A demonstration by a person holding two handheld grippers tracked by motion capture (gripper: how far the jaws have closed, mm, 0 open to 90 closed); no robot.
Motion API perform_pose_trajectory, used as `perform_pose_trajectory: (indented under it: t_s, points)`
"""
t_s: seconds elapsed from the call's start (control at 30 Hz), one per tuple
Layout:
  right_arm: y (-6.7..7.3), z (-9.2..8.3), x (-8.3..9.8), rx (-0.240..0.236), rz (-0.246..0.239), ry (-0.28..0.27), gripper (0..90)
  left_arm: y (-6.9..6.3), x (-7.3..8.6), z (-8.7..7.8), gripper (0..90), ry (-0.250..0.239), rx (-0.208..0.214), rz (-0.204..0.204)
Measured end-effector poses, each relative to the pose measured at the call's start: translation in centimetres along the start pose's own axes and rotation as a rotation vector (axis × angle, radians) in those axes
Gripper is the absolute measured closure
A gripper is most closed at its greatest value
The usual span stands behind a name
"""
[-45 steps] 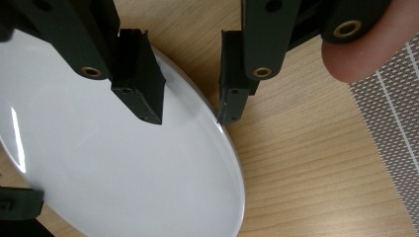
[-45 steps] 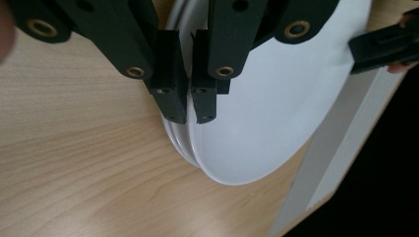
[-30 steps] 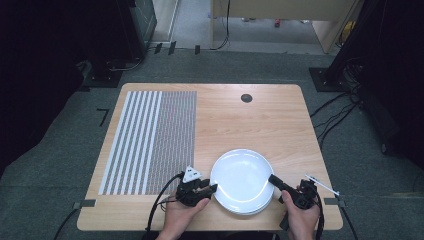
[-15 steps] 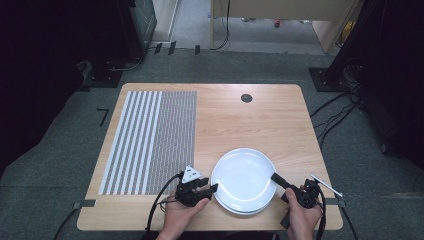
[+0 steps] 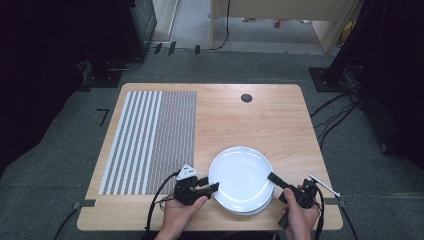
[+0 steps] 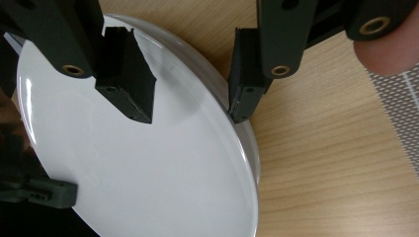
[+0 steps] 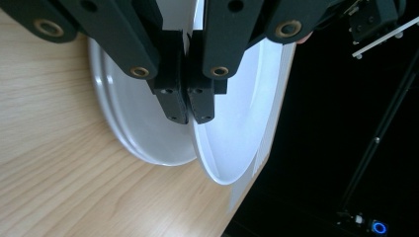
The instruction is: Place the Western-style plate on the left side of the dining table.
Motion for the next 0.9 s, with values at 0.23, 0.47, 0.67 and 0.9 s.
perform_pose_trajectory:
  t_s: [0.23,0.47,0.67,0.9]
  points:
    - [1.4,1.2,0.1,-0.040,0.000,0.017,88.5,0.9,-1.0,-1.3,60.2,-0.041,-0.022,-0.037]
    - [3.9,4.1,0.0,-0.062,-0.039,0.033,88.5,3.3,-2.5,-3.4,63.1,-0.081,-0.058,-0.094]
    - [5.9,7.2,-0.2,-0.079,-0.068,0.065,88.5,5.5,-3.5,-5.1,63.2,-0.105,-0.096,-0.131]
    - [7.5,10.9,-0.2,-0.094,-0.073,0.110,88.5,8.0,-4.2,-6.6,63.4,-0.120,-0.128,-0.165]
Point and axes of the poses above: each handheld gripper's, and its own axes: z roughly forward along the jaws, x roughly out of its underside, y roughly to its left, the point moved 4 cm from there along z, roughly forward along the jaws, and after that the axes turned 8 degrees about -x, right-handed, at the moved point
